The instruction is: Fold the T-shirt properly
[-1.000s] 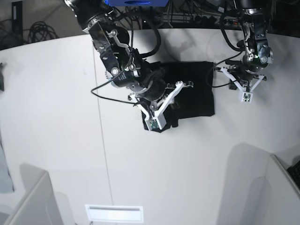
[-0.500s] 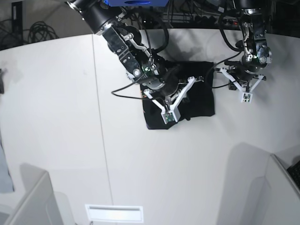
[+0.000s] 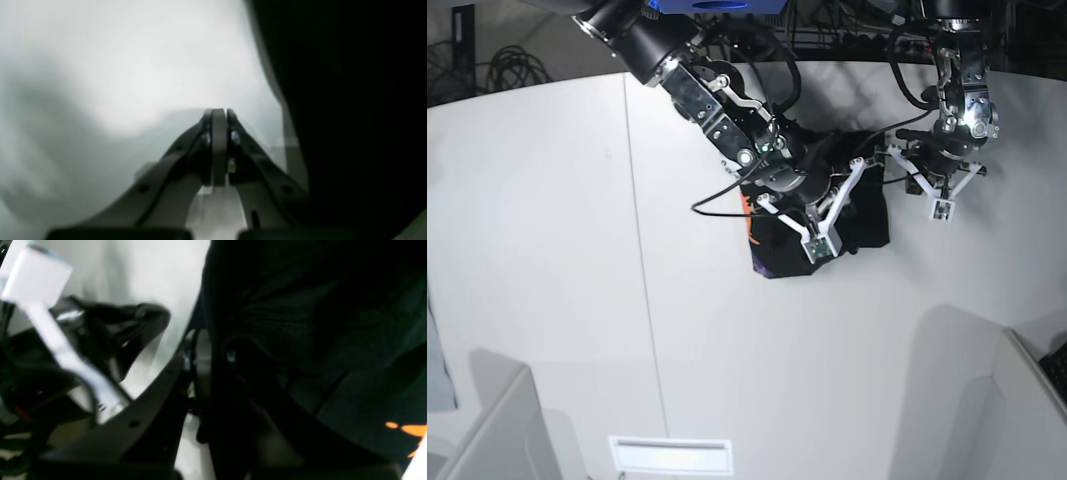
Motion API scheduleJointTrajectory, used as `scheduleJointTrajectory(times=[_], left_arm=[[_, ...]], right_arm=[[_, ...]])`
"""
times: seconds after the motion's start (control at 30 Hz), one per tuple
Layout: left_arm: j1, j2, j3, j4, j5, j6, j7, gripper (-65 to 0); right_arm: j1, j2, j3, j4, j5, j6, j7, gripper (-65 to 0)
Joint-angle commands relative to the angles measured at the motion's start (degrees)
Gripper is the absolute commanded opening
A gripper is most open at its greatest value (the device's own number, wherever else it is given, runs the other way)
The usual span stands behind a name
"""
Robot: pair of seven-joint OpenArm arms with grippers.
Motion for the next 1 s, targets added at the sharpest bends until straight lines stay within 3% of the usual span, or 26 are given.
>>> scheduleJointTrajectory(times=[0.0, 0.57, 0.97], left_arm=[[0.3, -0.2, 0.3, 0.1, -0.4, -0.6, 1.9, -65.0], [1.1, -0.3, -0.5, 0.6, -0.5, -0.6, 1.8, -65.0], [5.7, 1.6, -12.3, 4.4, -0.8, -1.0, 1.9, -65.0]], right_arm=[[1.0, -0.9, 0.0, 0.8, 0.3, 0.4, 1.2, -65.0], [2.2, -1.5, 0.0, -2.8, 0.3, 0.3, 3.3, -65.0], [2.5, -1.6, 0.0, -5.9, 0.3, 0.3, 6.0, -65.0]])
